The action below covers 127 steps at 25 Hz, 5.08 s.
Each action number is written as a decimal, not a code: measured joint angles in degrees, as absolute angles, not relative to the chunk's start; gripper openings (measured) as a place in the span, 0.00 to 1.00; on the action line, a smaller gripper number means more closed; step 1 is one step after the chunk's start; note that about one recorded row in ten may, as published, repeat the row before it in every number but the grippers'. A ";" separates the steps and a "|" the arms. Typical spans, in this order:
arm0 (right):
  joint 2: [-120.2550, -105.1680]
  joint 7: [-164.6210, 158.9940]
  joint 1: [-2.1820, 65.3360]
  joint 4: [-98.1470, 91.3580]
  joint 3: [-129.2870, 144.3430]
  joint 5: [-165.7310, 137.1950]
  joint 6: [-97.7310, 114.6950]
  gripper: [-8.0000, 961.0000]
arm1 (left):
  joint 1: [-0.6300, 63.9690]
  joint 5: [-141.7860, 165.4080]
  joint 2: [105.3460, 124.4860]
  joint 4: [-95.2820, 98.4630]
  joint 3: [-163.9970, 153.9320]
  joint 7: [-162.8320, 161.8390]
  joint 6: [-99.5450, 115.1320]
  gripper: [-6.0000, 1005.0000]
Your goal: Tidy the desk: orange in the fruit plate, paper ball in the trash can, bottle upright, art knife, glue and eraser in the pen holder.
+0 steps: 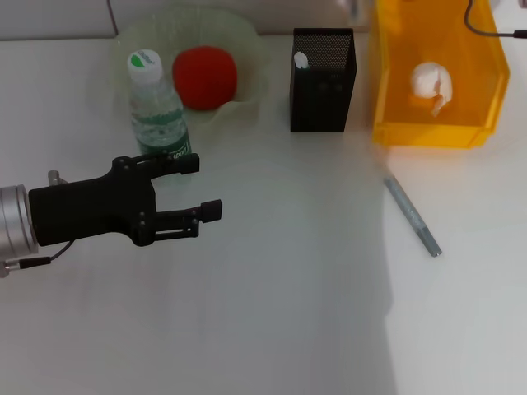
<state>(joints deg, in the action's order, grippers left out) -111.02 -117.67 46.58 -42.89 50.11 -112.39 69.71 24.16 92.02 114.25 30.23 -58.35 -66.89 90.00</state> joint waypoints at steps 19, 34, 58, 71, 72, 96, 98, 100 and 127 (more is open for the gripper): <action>-110.86 -138.67 46.33 -69.10 55.01 -135.73 94.50 0.56 | 24.10 92.03 114.34 30.23 -58.38 -66.95 90.00 0.82; -119.44 -147.14 48.37 -61.11 72.41 -158.89 91.96 0.55 | 24.66 92.02 114.34 30.32 -58.82 -67.47 90.15 0.82; -119.71 -149.65 47.85 -51.90 77.41 -156.97 80.97 0.28 | 24.16 92.02 114.43 29.90 -58.80 -67.00 90.26 0.82; -119.71 -149.67 46.94 -53.27 77.43 -156.25 80.83 0.17 | 24.04 92.02 114.61 29.88 -58.79 -66.87 90.26 0.82; -119.71 -149.66 46.43 -54.31 77.44 -155.99 81.07 0.17 | 24.04 92.02 114.61 29.88 -58.79 -66.87 90.26 0.82; -119.16 -120.99 40.33 -49.39 59.61 -104.83 51.32 0.13 | 24.82 92.02 114.81 30.33 -58.77 -67.10 90.71 0.82; -119.16 -114.67 43.30 -42.29 58.16 -100.86 48.98 0.13 | 24.86 92.02 114.86 30.28 -58.73 -67.13 90.62 0.82; -119.05 -110.95 44.65 -39.13 58.14 -98.47 47.98 0.13 | 24.86 92.02 114.87 30.22 -58.71 -67.13 90.60 0.82; -118.81 -99.12 20.26 -56.01 51.78 -89.01 88.22 0.68 | 24.83 93.42 114.61 32.22 -59.42 -73.48 92.66 0.82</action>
<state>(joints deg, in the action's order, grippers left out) -118.81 -99.12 20.26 -56.01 51.78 -89.02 88.22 24.83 93.42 114.61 32.22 -59.42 -73.48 92.66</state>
